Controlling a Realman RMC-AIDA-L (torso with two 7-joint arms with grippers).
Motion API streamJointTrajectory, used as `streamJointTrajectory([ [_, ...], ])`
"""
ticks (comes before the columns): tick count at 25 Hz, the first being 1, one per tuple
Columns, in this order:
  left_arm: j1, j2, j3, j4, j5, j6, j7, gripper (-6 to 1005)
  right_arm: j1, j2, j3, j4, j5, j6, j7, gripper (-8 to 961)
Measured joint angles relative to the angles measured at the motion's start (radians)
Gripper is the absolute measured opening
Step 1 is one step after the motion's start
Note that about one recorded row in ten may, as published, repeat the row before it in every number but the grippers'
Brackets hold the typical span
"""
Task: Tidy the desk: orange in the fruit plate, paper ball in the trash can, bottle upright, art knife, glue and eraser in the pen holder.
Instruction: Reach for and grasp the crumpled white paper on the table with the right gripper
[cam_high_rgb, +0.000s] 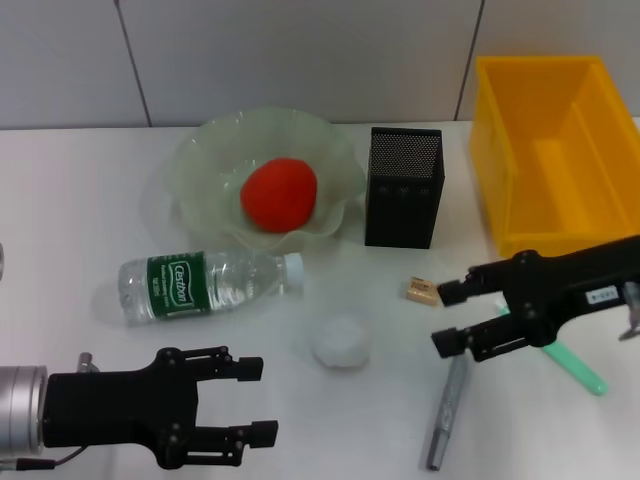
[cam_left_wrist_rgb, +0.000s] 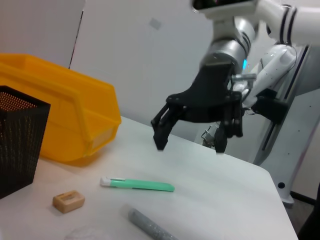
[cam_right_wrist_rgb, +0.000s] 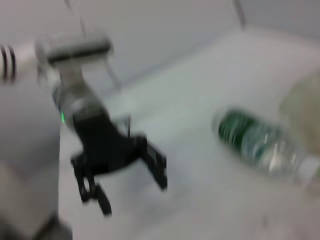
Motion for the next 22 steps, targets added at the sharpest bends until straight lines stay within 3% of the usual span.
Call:
streamJointTrajectory([
  [1, 0.000, 0.000, 0.000, 0.000, 0.000, 0.000, 0.000, 779, 0.000, 0.000, 0.000, 0.000, 0.000, 0.000, 0.000, 810],
  [5, 0.002, -0.006, 0.000, 0.000, 0.000, -0.003, 0.002, 778, 0.123, -0.005, -0.066, -0.005, -0.152, 0.005, 0.074, 809],
  [8, 0.007, -0.008, 0.001, 0.000, 0.004, -0.007, 0.003, 778, 0.188, 0.015, -0.102, 0.003, -0.237, 0.031, 0.082, 809],
  [10, 0.013, -0.009, 0.001, 0.000, 0.004, -0.016, 0.012, 778, 0.226, 0.046, -0.156, 0.009, -0.295, 0.086, 0.078, 809],
  [15, 0.027, -0.017, 0.001, -0.002, 0.002, -0.050, 0.039, 777, 0.240, 0.072, -0.249, 0.020, -0.292, 0.183, 0.060, 809],
  [22, 0.027, -0.021, 0.002, -0.007, 0.005, -0.071, 0.051, 776, 0.239, 0.075, -0.313, 0.040, -0.223, 0.271, 0.023, 809],
])
